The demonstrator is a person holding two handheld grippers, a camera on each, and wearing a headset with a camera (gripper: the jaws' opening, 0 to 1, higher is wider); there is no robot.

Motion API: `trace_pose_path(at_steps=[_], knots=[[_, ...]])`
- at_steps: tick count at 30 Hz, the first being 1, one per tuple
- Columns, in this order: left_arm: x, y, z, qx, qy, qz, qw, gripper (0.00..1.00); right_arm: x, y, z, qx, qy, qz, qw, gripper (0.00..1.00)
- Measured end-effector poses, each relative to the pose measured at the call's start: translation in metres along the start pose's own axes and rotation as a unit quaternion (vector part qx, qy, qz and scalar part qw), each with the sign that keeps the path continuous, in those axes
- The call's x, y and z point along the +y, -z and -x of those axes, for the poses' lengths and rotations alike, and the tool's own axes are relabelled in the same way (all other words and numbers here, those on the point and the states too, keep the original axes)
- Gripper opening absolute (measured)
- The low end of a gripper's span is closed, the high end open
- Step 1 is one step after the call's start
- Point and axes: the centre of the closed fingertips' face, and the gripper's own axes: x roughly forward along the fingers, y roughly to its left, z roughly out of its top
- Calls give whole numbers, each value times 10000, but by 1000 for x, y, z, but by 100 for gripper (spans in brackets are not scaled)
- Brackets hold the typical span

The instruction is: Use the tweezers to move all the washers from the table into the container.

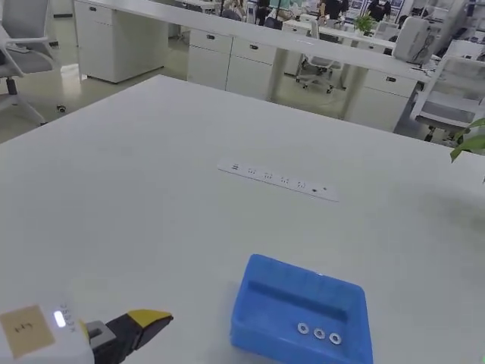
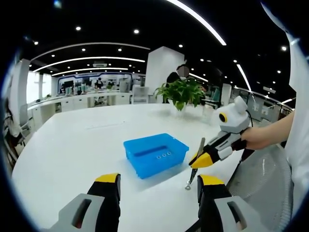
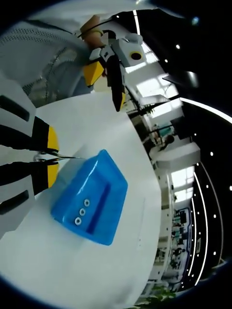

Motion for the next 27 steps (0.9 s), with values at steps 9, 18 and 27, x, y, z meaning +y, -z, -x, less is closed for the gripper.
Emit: trace_pose_path(at_steps=[9,18,27], knots=[[-2,1,-1,36,46,-34,10000,64,18,6,-1,125,-129,836,9963,4],[-4,2,-1,54,88,-53,9999,64,19,8,-1,228,-143,1615,9865,2],[-4,1,0,33,54,-32,10000,64,15,-16,6,-276,-127,1034,9942,2]])
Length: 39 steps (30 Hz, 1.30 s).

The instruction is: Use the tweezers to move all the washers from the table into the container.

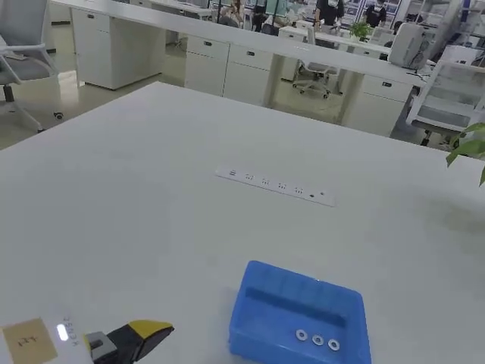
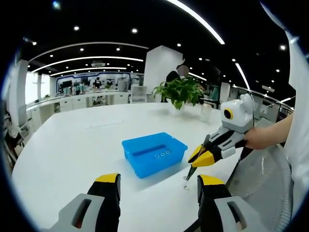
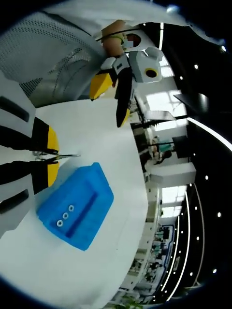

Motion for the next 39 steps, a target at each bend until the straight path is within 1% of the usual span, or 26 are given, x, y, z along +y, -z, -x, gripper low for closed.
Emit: trace_pose_path(at_steps=[2,4,5,6,7,8,10,12,13,15,17,18,23,26,33,37,39], knots=[[0,0,0,-7,1,1,10000,64,-3,-4,2,12,3,17,10000,2],[0,0,0,-5,7,-11,10000,64,-7,-9,4,-41,22,3,10000,2],[0,0,0,-8,8,-16,10000,64,-8,-12,5,-95,20,-33,9999,2],[0,0,0,-6,5,-12,10000,64,-11,-18,6,-224,36,-198,9995,2],[0,0,0,-9,-2,-5,10000,64,-12,-22,7,-308,-1,-285,9991,2],[0,-1,1,-16,-7,1,10000,64,-14,-28,8,-468,8,-479,9978,2],[1,-1,1,-25,-19,13,10000,64,-16,-36,10,-631,-47,-642,9959,2],[1,-1,1,-32,-26,17,10000,64,-19,-44,12,-796,-114,-867,9930,3],[1,-1,1,-33,-27,16,10000,64,-21,-47,12,-876,-180,-1021,9908,3],[1,-1,1,-32,-20,16,10000,64,-29,-53,13,-1020,-131,-1141,9881,3],[1,-1,1,-30,-15,14,10000,64,-34,-59,15,-1142,-129,-1278,9851,3],[1,-1,1,-30,-15,15,10000,64,-36,-61,15,-1186,-122,-1299,9843,3],[1,-2,1,-39,-28,27,10000,64,-48,-68,14,-1270,-52,-1410,9818,3],[1,-2,2,-35,-33,31,10000,64,-55,-72,10,-1302,-1,-1456,9807,3],[2,-1,1,-29,-29,38,10000,64,-71,-78,-5,-1257,89,-1616,9788,3],[2,-1,1,-30,-29,51,10000,64,-78,-76,-14,-1183,67,-1731,9778,3],[2,-1,1,-28,-22,54,10000,64,-81,-75,-17,-1135,100,-1732,9783,3]])
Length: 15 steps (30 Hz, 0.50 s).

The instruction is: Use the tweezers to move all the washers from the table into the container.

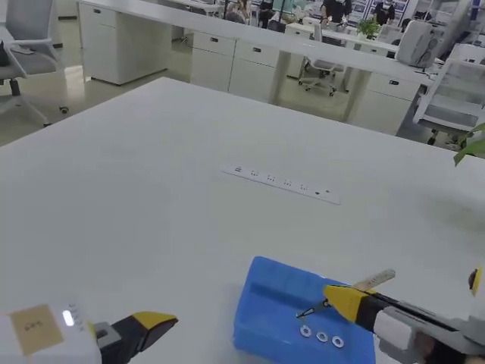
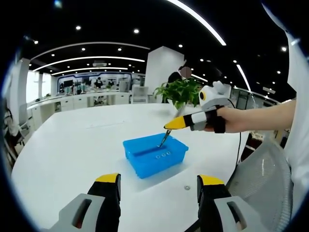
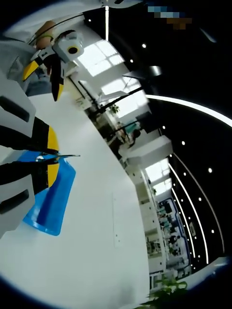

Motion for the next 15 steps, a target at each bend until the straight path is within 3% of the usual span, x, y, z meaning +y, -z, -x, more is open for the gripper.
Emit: trace_pose_path(at_steps=[15], knots=[[0,-1,-1,-11,17,13,10000,63,-27,11,-22,402,323,-250,9984,3]])
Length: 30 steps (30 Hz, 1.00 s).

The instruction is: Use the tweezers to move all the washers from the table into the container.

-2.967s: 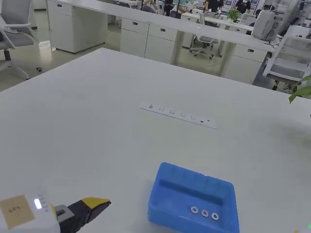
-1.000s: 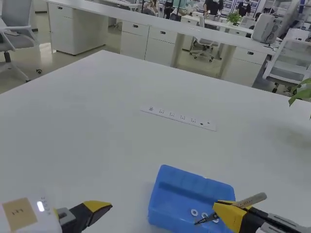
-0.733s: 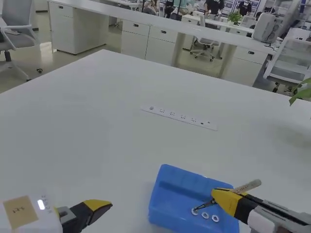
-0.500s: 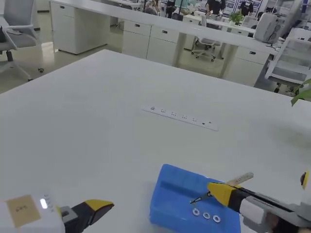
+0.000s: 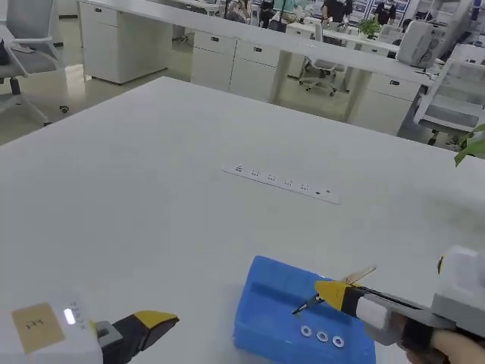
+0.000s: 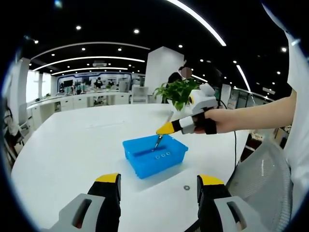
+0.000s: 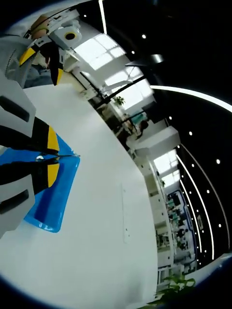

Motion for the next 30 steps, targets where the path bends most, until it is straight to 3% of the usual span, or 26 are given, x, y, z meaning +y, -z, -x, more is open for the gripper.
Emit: trace_pose_path(at_steps=[12,20,30], knots=[[-1,1,-2,37,41,1,10000,63,-10,12,-14,368,116,133,9992,3],[-1,3,-2,64,52,1,10000,63,-13,15,-19,480,221,229,9983,3],[-1,5,-2,107,75,-20,9999,63,-9,25,-27,821,247,905,9922,3]])
